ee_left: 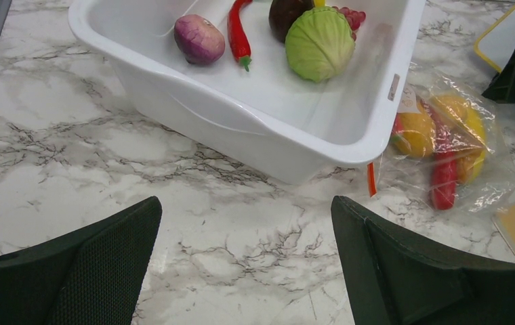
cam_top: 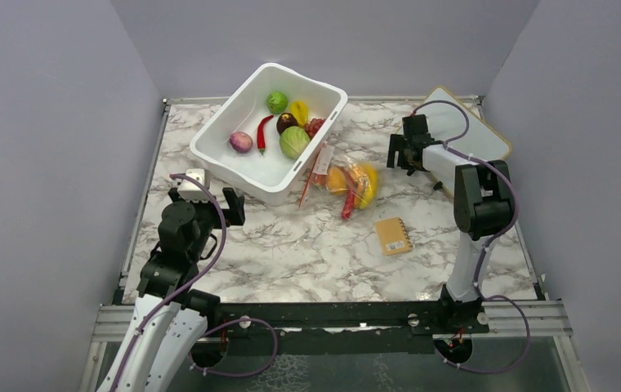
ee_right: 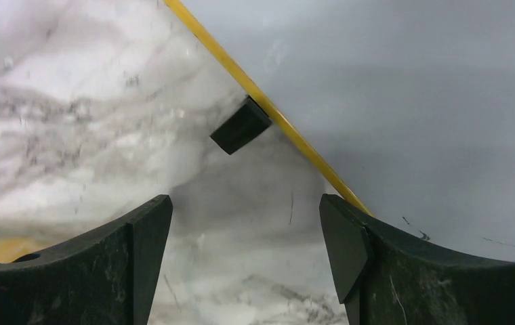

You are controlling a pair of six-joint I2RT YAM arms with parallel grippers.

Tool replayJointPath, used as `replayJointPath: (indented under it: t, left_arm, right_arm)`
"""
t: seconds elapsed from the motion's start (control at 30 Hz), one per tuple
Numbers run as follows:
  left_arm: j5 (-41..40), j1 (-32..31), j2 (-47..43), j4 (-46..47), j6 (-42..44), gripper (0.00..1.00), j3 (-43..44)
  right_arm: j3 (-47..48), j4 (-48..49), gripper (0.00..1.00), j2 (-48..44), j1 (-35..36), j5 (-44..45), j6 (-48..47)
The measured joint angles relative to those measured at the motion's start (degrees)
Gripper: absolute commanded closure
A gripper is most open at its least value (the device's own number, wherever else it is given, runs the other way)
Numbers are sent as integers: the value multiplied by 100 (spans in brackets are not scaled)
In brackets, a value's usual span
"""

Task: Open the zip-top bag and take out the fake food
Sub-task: Move the distractor to the center of the board.

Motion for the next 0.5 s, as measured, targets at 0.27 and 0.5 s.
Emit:
replayJointPath:
  t: [0.27, 0.5]
  left_arm:
    - [28, 0, 114, 20, 0, 1, 0]
    - [90, 0, 195, 42, 0, 1, 0]
  right_arm:
    - [911, 146, 20, 721, -415, 203, 9]
    - [1279, 142, 20, 979, -715, 85, 9]
